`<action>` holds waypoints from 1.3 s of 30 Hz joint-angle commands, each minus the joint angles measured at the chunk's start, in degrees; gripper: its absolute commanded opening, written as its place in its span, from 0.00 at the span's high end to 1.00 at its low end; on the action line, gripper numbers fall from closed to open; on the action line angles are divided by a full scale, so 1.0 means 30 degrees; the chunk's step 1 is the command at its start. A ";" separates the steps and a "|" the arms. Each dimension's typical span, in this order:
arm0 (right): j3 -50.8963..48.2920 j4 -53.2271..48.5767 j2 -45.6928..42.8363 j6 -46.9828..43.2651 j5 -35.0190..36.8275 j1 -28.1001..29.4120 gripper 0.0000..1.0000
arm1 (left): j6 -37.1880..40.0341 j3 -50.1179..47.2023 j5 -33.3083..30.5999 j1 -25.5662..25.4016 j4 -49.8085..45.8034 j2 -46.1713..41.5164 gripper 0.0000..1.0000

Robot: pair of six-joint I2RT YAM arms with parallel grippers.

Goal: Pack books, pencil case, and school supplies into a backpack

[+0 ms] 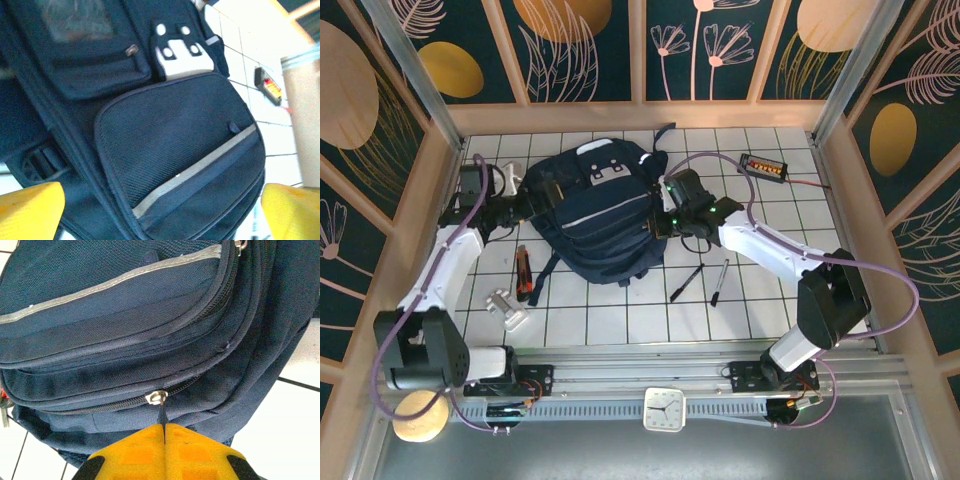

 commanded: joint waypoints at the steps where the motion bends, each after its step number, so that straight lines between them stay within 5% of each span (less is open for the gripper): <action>1: 0.0511 0.0598 -0.0202 0.0467 -0.0656 0.0104 1.00 | 0.5817 0.0219 -0.2430 -0.2538 -0.1817 -0.0748 0.01; 12: 0.1186 0.0338 0.0418 0.0512 -0.0564 0.0721 1.00 | 1.5155 -0.2600 -0.4345 -0.8511 0.0529 -0.1369 0.01; 17: 0.1259 0.0338 0.0568 0.0556 -0.0461 0.0854 1.00 | 1.6026 -0.2303 -0.6163 -0.9392 0.1606 -0.0089 0.08; 29: 0.1113 0.0330 0.0420 0.0703 -0.0257 0.1173 1.00 | 1.5909 -0.1399 -0.5323 -1.0267 0.2118 0.2454 0.27; 34: 0.0957 0.0367 0.0318 0.0624 -0.0197 0.1225 1.00 | 1.5803 -0.0358 -0.4982 -1.0293 0.1732 0.3199 0.68; 39: 0.0747 0.0369 0.0474 0.0447 0.0028 0.1197 1.00 | 1.5441 0.0030 -0.4832 -1.0297 0.1101 0.3412 0.98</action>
